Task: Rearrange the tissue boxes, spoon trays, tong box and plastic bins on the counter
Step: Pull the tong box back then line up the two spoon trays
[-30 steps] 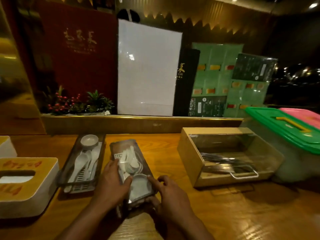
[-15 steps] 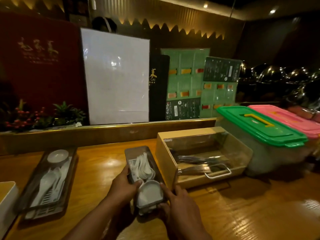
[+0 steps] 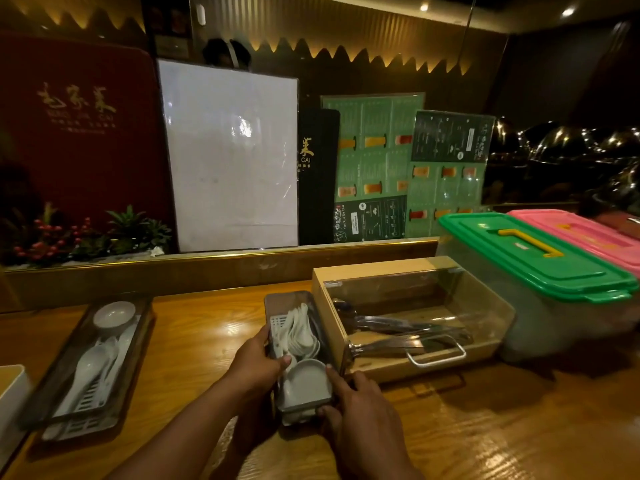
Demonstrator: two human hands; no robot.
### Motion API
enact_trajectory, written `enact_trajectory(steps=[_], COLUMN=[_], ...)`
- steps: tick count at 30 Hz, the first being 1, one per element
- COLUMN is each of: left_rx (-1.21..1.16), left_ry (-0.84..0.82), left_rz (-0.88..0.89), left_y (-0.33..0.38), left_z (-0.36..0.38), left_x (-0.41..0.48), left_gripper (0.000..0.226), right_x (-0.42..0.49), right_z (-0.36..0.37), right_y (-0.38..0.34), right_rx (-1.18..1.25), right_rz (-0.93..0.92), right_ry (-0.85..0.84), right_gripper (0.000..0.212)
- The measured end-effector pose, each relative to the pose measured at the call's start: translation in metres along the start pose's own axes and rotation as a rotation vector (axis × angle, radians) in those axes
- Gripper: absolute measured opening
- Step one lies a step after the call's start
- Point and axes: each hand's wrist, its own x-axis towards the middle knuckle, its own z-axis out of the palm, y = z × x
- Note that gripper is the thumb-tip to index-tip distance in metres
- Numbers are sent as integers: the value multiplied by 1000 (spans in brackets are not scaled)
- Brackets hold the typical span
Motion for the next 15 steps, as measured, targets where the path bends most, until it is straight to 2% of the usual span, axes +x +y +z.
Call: enact_trajectory(steps=[10, 15], left_rx=[20, 4], left_ry=[26, 3], left_rz=[6, 15], left_y=[0, 4], left_z=[4, 4], left_x=[6, 3], left_gripper=[72, 73], right_x=[0, -1], right_z=[-6, -8], right_y=[2, 1], right_rx=[0, -41], right_rz=[-17, -15], right_ry=[-26, -44], right_gripper=[71, 78])
